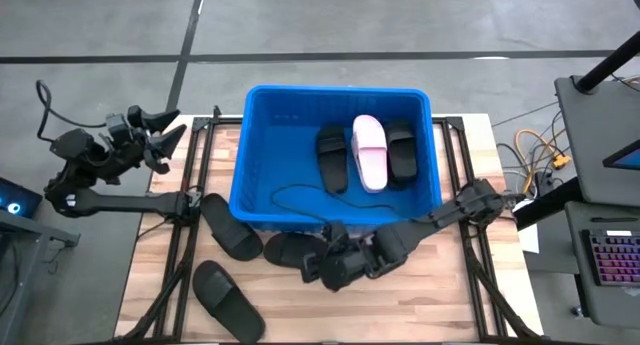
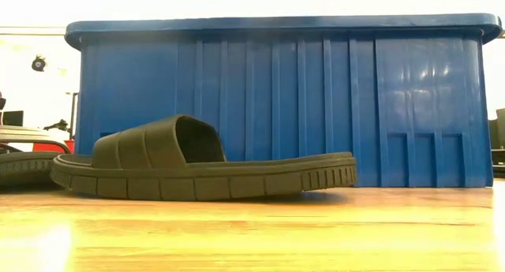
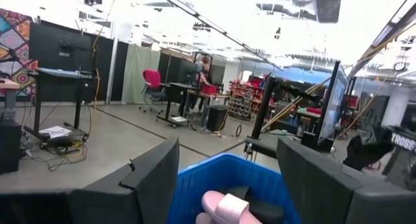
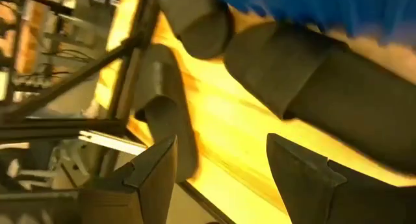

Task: Pick and place slides into bin
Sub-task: Put the black slide into the blue container

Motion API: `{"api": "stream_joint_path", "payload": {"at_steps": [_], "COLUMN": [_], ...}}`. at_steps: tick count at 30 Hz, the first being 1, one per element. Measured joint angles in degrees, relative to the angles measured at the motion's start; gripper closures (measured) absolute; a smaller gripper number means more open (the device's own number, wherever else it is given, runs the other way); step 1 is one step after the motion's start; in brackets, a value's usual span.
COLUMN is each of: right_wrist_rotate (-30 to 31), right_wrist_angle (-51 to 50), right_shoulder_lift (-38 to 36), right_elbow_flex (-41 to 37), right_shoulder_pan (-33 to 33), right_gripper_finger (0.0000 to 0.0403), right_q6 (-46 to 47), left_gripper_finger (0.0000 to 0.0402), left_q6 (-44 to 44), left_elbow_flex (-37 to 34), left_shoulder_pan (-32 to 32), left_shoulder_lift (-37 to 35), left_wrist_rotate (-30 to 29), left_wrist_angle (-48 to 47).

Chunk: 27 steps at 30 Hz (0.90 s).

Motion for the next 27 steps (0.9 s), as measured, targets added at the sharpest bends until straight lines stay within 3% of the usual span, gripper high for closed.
{"api": "stream_joint_path", "payload": {"at_steps": [11,24,27], "right_wrist_rotate": [0.6,11.9,12.1], "right_wrist_angle": [0.4,2.2,4.7], "right_shoulder_lift": [10.6,18.6,19.8], "right_elbow_flex": [0.0,-0.1,-0.2], "right_shoulder_pan": [0.1,-0.2,-0.7], "right_gripper_finger": [0.0177,0.0177,0.0177], "right_q6": [2.7,13.3,13.9], "left_gripper_finger": [0.0158,0.0158,0.0158], "left_q6": [0.0,0.0,0.0], "left_elbow_flex": [-0.1,-2.2,-2.8], "left_shoulder_pan": [0.0,0.0,0.0], "left_shoulder_lift": [-1.2,-1.3,-1.2], "left_wrist_rotate": [0.0,0.1,0.1], "left_wrist_angle": [-0.3,-1.3,-1.3]}}
